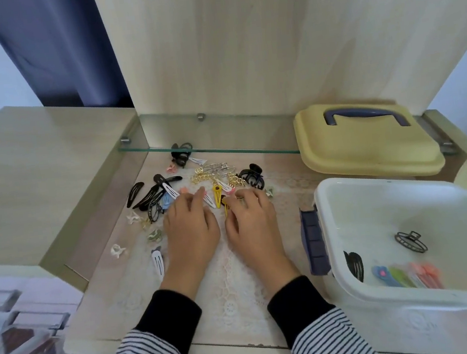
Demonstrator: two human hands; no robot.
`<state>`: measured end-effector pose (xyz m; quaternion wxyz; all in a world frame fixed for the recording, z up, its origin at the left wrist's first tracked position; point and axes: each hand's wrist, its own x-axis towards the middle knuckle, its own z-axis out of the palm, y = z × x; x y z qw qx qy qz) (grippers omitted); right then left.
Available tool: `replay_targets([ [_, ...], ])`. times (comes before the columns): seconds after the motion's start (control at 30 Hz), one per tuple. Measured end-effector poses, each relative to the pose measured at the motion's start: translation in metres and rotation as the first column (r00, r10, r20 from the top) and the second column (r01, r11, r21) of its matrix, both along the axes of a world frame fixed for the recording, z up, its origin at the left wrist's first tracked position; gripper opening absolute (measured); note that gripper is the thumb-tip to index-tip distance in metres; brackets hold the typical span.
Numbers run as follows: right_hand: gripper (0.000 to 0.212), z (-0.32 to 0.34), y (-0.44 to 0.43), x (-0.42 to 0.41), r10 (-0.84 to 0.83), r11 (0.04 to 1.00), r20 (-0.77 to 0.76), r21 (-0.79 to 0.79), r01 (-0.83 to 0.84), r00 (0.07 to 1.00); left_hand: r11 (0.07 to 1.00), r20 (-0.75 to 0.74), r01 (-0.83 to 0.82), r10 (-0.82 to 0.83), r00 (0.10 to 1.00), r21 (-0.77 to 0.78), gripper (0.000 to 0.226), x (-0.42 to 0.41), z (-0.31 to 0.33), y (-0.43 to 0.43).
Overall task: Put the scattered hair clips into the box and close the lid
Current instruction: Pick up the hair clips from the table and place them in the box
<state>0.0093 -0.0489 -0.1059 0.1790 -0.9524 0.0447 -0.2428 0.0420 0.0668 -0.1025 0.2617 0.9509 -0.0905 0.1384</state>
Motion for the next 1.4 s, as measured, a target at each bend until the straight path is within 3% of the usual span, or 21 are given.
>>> replay_targets([
  [0.2,0.017,-0.0018,-0.0015,-0.0024,-0.005,0.999,0.056,0.033,0.003,0.998,0.995,0.001,0.02,-0.02,1.0,-0.1,0.035,0.0011,-0.0035,0.0031],
  [0.43,0.03,-0.0005,-0.0009,-0.0047,-0.054,0.997,0.038,0.048,0.053,0.998,0.949,0.042,0.032,-0.02,0.999,-0.314,0.01,0.0035,-0.0025,0.0072],
  [0.53,0.031,-0.0006,-0.0002,-0.005,-0.069,0.996,0.034,0.05,0.067,0.997,0.948,0.017,0.009,-0.004,1.0,-0.317,0.016,0.0018,-0.0023,0.0068],
  [0.67,0.035,-0.0023,0.0006,-0.0048,-0.082,0.996,0.011,0.037,0.082,0.997,0.979,0.004,-0.003,0.004,1.0,-0.205,0.027,-0.0017,-0.0037,0.0049],
  [0.97,0.037,-0.003,0.0007,-0.0047,-0.07,0.996,0.021,0.048,0.069,0.997,0.983,0.047,0.014,-0.006,0.999,-0.182,0.017,0.0015,-0.0083,0.0064],
  [1.23,0.037,0.0002,0.001,-0.0062,-0.1,0.995,-0.004,0.021,0.1,0.995,0.961,0.094,0.121,-0.1,0.991,-0.247,0.018,0.0049,-0.0082,0.0092],
  [1.4,0.04,0.0002,0.0018,-0.0063,-0.082,0.997,-0.029,-0.016,0.082,0.996,0.87,0.043,0.17,-0.17,0.984,-0.462,0.02,-0.0004,0.0,0.0088],
])
